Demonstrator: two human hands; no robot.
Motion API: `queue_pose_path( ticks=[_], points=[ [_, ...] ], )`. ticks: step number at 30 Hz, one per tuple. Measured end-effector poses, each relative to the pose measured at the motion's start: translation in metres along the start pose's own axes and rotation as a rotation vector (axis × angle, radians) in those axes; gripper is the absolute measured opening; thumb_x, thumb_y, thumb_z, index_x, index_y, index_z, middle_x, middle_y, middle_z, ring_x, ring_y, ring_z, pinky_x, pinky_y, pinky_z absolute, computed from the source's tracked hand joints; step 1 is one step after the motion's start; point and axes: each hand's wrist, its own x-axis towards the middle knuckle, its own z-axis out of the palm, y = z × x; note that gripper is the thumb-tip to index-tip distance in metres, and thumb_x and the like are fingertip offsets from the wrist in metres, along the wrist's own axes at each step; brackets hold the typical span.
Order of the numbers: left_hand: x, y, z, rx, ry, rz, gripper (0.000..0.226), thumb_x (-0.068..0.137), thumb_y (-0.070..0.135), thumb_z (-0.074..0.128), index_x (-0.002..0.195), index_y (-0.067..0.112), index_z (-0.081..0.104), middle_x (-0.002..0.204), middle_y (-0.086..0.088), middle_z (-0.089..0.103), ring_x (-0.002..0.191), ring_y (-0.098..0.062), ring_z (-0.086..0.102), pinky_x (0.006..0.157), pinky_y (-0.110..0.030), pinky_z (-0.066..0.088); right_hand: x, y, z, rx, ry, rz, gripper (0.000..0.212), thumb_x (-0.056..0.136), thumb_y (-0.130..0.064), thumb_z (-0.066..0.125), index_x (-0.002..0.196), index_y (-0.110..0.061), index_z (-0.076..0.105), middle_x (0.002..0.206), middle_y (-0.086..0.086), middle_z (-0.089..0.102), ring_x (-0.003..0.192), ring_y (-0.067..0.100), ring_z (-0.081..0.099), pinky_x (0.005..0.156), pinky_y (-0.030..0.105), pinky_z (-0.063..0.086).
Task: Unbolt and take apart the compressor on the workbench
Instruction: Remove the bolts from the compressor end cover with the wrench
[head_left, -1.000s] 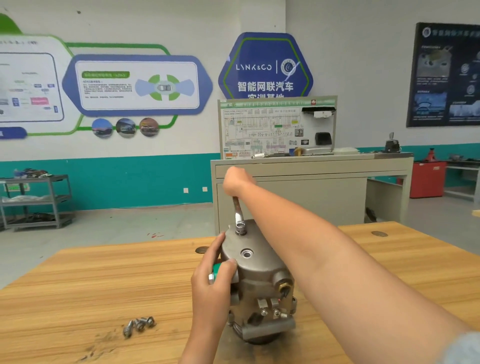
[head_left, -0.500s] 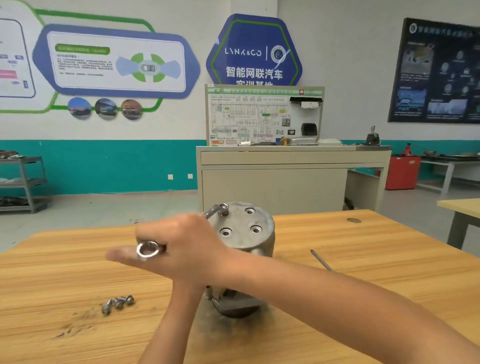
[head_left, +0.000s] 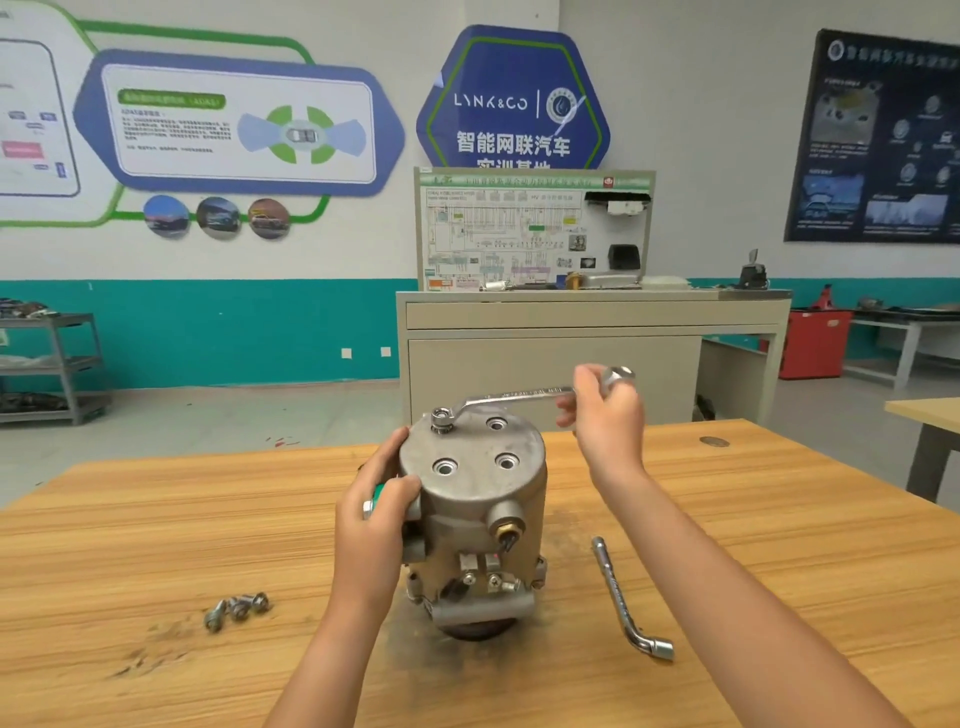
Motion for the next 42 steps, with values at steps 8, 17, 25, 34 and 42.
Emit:
queue_pose_path(
  ticks=[8,17,25,34,42],
  points=[
    [-0.002,0.001,0.001,0.011,0.006,0.015,0.05,0.069,0.026,0.049,0.118,0.031,0.06,0.102,-0.007,0.057,0.085,-0.012,0.061,0.07,-0.028,0.051,0.057,-0.038,0.153,-0.754,-0.48,-0.126,0.022,0.093,-0.015,0.047,0.072,-0.009,0.049,0.09,0.01,0.065,0.09,0.027,0.063,0.072,0.03,0.046],
    [0.009,-0.014,-0.008,0.012,0.077,-0.001,0.045,0.092,-0.002,0.043,0.111,0.033,0.062,0.065,0.003,0.051,0.055,-0.01,0.04,0.048,-0.025,0.036,-0.126,-0.056,0.129,-0.685,-0.996,-0.909,0.021,0.095,-0.023,0.047,0.081,-0.009,0.054,0.083,0.016,0.064,0.07,0.028,0.048,0.064,0.036,0.036],
    [0.006,-0.008,-0.007,-0.091,0.027,-0.021,0.043,0.067,0.024,0.047,0.105,0.037,0.063,0.07,0.014,0.065,0.06,-0.003,0.051,0.053,-0.028,0.041,-0.107,-0.024,-0.022,-0.009,-0.43,-0.51,0.014,0.082,-0.021,0.06,0.075,-0.014,0.07,0.088,-0.006,0.072,0.089,0.004,0.065,0.082,0.016,0.046],
    [0.01,-0.011,-0.014,-0.064,0.006,0.006,0.049,0.066,0.024,0.045,0.112,0.029,0.061,0.09,0.028,0.068,0.08,0.01,0.059,0.074,-0.027,0.048,0.048,-0.026,0.047,-0.114,-0.098,-0.021,0.043,0.087,-0.003,0.048,0.129,-0.01,0.041,0.076,0.005,0.06,0.054,0.011,0.05,0.043,0.019,0.042],
    [0.008,-0.008,-0.006,-0.028,-0.003,0.034,0.049,0.067,0.023,0.05,0.113,0.029,0.063,0.105,0.016,0.07,0.099,0.006,0.06,0.076,-0.011,0.048,0.054,-0.054,0.172,-0.941,-0.663,-0.179,0.015,0.091,0.001,0.043,0.079,-0.001,0.053,0.111,0.019,0.063,0.088,0.027,0.063,0.063,0.032,0.048]
  ],
)
